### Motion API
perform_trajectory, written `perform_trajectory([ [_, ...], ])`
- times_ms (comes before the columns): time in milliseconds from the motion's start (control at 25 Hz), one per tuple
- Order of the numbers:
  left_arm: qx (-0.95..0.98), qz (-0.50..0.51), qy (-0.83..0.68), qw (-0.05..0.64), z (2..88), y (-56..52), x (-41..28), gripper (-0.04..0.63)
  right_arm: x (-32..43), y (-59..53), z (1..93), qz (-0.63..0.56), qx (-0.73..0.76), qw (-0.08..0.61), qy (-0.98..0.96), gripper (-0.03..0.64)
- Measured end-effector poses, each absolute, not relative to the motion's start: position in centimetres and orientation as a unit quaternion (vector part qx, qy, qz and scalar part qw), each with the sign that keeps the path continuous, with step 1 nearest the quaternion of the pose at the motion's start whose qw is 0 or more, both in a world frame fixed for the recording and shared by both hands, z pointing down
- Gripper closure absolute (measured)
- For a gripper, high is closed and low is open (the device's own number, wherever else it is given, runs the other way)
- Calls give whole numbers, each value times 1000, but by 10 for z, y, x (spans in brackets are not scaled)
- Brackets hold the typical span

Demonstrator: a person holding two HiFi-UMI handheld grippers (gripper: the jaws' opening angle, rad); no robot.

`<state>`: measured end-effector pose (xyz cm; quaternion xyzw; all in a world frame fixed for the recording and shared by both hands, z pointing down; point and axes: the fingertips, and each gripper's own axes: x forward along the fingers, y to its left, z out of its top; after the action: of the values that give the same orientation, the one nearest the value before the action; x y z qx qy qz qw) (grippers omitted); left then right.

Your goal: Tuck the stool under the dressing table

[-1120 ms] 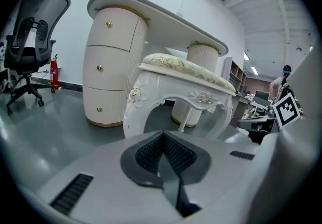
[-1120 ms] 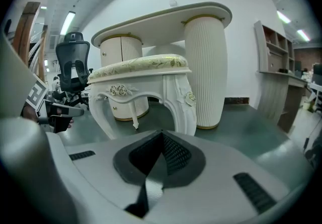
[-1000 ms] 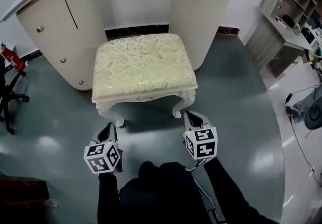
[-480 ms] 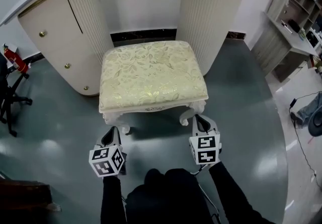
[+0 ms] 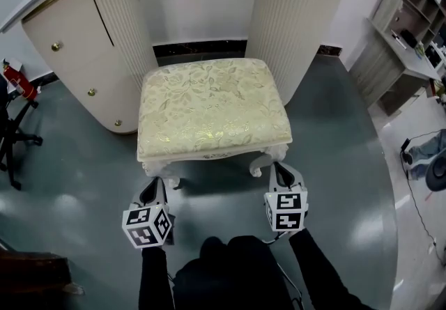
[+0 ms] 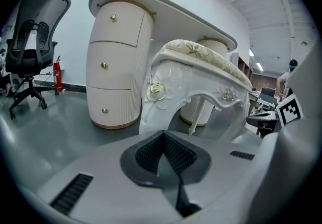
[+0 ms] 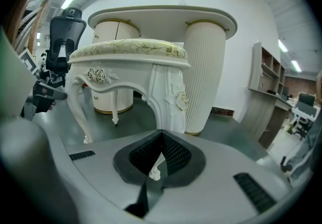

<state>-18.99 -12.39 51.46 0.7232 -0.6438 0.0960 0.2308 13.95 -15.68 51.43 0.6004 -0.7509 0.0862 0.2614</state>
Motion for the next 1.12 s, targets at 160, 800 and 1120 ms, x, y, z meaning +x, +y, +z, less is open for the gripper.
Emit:
perform_trajectory([
  [160,724,107,-642,227,518,-125,-187,588,140,-158,518,88,598,265,-751,612],
  [800,725,114,-635,242,529,-133,-186,588,135,-163,528,105,616,257,-737,612],
  [1120,727,107,-634,242,533,-147,-188,588,134,-173,532,107,620,253,-735,612],
])
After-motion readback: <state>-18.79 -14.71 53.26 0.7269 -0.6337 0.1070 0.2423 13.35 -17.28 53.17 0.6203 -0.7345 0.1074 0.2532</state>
